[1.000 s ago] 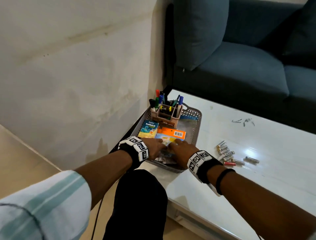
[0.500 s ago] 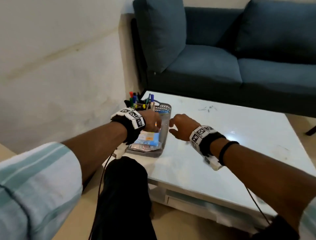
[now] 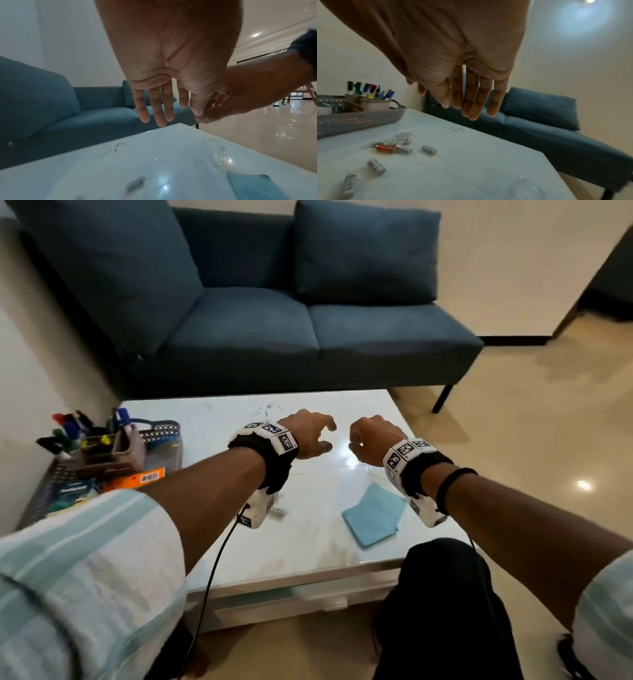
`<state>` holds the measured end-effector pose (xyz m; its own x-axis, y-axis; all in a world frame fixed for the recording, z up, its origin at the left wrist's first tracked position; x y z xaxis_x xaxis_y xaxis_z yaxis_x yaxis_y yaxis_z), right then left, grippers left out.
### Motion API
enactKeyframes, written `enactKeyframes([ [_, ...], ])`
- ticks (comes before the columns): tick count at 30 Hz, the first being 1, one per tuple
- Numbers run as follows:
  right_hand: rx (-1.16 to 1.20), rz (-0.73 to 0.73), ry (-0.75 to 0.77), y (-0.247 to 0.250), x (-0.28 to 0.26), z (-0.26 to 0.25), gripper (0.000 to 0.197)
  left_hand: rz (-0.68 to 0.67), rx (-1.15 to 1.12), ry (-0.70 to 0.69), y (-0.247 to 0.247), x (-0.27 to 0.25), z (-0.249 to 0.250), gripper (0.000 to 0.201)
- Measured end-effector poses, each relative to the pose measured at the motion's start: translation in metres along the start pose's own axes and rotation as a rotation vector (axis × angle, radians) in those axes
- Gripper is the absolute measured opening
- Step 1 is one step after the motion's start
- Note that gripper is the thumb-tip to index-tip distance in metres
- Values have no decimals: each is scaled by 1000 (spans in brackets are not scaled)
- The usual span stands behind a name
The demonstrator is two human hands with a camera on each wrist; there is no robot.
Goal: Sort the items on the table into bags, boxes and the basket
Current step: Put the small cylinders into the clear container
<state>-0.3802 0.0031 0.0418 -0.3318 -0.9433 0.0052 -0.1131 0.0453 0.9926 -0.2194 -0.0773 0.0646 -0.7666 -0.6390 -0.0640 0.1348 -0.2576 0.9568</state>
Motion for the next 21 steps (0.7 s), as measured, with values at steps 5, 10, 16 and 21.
enactKeyframes([
  [5, 99, -24, -284, -38, 1, 87, 27, -119, -43, -3, -50, 28, 9, 38],
  [10, 191, -111, -353, -90, 16, 123, 44, -219, -54, 0, -92, 48, -5, 35],
  [16, 237, -57, -348, -124, 36, 126, 51, -271, -96, 21, -120, 63, -25, 33],
  [21, 258, 14, -463, -125, 50, 108, 62, -249, -148, 21, -129, 53, -40, 32],
])
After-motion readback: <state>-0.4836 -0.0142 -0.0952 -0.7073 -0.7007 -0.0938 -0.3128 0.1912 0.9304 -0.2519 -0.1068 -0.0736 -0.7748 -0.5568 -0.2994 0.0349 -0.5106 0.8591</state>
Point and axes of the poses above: each hand's wrist, its own x-axis towards the middle knuckle, its own y-axis out of the back of the hand, z = x × y, the point moved 1 cm from there along x, towards the middle knuckle, and after that the axes turned 5 degrees about z, right-handed, at the moved point
